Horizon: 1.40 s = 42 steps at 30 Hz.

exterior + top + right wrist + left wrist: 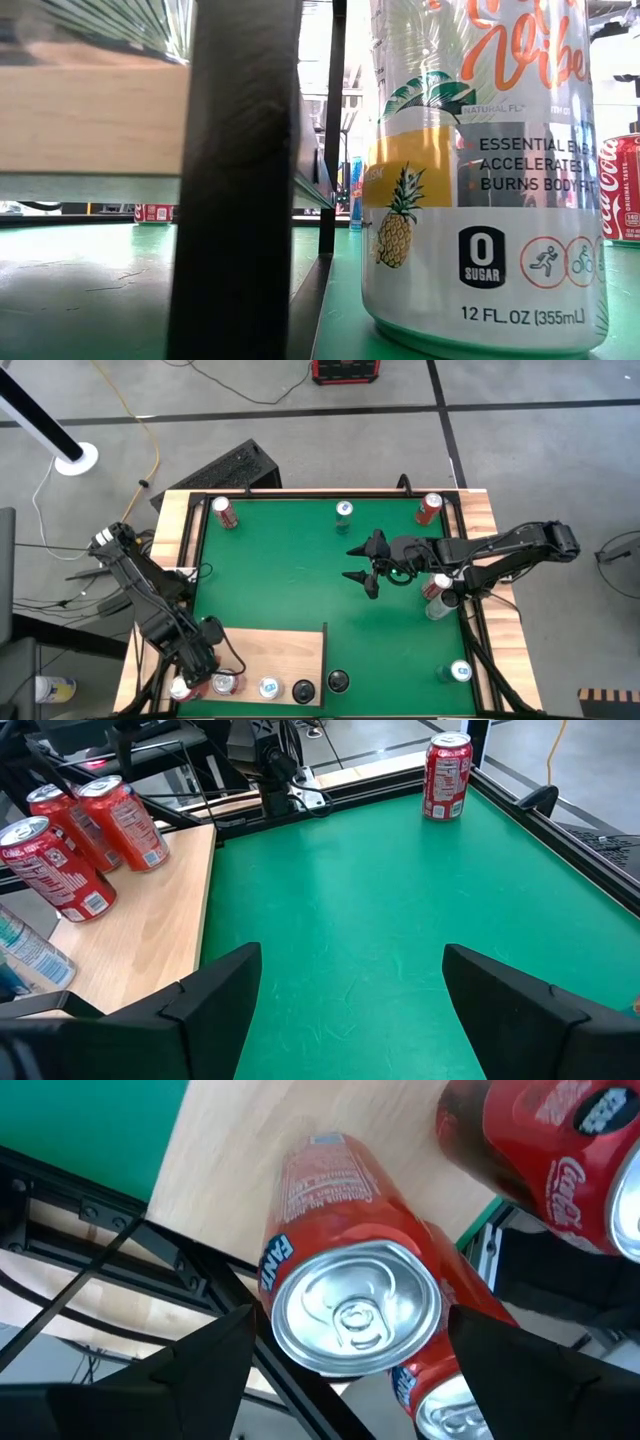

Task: Place canned beverage on shelf
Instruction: Put the left orange soda can on the shelf aligned with the other orange soda can

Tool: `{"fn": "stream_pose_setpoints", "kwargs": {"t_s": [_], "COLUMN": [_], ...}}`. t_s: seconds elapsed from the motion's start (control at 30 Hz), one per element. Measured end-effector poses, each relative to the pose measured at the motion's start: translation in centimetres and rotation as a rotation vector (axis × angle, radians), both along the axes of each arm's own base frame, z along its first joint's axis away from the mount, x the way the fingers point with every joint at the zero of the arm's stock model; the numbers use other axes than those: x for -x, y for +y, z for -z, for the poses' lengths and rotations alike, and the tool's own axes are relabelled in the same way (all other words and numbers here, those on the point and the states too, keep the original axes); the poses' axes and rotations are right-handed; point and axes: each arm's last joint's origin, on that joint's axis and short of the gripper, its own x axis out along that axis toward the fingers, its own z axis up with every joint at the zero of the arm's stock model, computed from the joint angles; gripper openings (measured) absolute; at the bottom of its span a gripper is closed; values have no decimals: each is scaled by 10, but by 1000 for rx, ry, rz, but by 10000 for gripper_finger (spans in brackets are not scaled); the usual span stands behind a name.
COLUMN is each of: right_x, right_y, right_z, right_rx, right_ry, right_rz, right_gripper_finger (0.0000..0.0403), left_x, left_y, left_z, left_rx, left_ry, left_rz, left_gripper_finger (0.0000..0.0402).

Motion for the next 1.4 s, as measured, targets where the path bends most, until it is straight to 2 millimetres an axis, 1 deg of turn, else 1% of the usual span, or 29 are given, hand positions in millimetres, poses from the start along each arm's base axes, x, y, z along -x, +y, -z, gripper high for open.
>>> {"fn": "stream_pose_setpoints", "kwargs": {"t_s": [0.23, 0.3, 0.4, 0.47, 0.6, 0.67, 0.73, 0.83, 0.93, 1.03, 1.17, 1.2, 1.3, 1.4], "right_x": [0, 0, 0, 0, 0, 0, 0, 0, 0, 0, 0, 0, 0, 0], "right_y": [0, 0, 0, 0, 0, 0, 0, 0, 0, 0, 0, 0, 0, 0], "right_z": [0, 0, 0, 0, 0, 0, 0, 0, 0, 0, 0, 0, 0, 0], "right_rx": [0, 0, 0, 0, 10, 11, 11, 11, 13, 14, 14, 14, 13, 13], "right_ry": [0, 0, 1, 0, 2, 2, 2, 3, 5, 6, 6, 6, 6, 6], "right_rz": [0, 0, 0, 0, -4, -4, -4, -4, -5, -5, -5, -5, -5, -5], "right_gripper_finger": [335, 335, 335, 335, 335, 335, 335, 335, 335, 335, 335, 335, 335, 335], "left_x": [-7, -7, -8, -6, -6, -8, -13, -18, -19, -19, -24, -24, -24, -22], "left_y": [6, 10, 15, 20, 28, 28, 25, 22, 24, 24, 17, 16, 14, 15], "left_z": [-1, -4, -16, -27, -46, -48, -44, -31, -21, -15, -6, -3, 7, 16], "left_rx": [51, 60, 43, -8, -144, -174, -178, -224, -269, -280, -195, -174, -124, -111], "left_ry": [21, 16, -4, -23, -167, -234, -297, -324, -318, -315, -346, -346, -313, -272], "left_rz": [40, 53, 79, 87, 122, 169, 241, 331, 363, 390, 446, 458, 484, 484], "left_gripper_finger": [315, 315, 315, 315, 315, 314, 304, 270, 213, 136, 26, 14, 7, 2]}}
